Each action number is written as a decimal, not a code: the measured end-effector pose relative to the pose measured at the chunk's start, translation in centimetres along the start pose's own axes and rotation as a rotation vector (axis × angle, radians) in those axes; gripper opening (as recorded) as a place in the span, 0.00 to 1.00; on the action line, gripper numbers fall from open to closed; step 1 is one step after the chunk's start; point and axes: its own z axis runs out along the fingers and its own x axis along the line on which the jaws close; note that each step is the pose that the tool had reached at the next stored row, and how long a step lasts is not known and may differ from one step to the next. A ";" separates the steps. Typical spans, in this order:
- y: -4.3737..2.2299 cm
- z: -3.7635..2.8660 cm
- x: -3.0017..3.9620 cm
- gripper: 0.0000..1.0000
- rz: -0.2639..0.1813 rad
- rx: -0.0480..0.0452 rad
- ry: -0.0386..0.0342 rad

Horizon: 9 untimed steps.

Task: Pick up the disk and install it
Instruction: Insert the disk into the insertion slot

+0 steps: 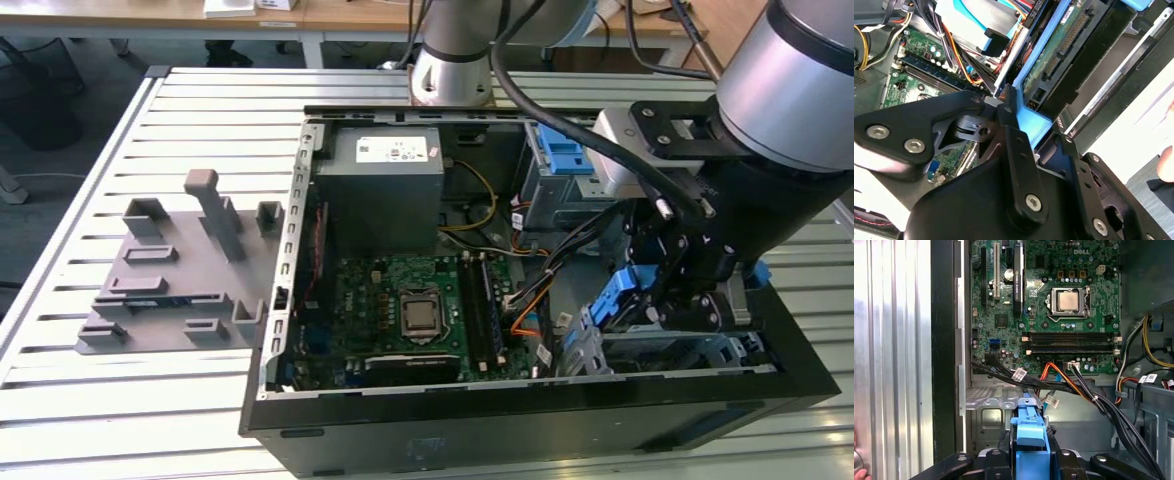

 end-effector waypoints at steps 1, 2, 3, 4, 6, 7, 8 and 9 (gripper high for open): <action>0.00 0.00 0.00 0.38 0.000 0.0000 -0.0001; 0.00 0.01 0.00 0.38 0.000 -0.0001 -0.0002; 0.00 0.01 0.00 0.44 0.000 -0.0002 0.0000; 0.00 0.02 0.00 0.44 0.000 -0.0002 -0.0002; 0.00 0.03 -0.01 0.44 0.000 -0.0002 0.0002; 0.00 0.04 0.00 0.44 0.000 -0.0002 0.0001; 0.00 0.06 0.00 0.44 0.000 -0.0002 0.0002; 0.00 0.07 0.00 0.44 0.000 -0.0002 0.0002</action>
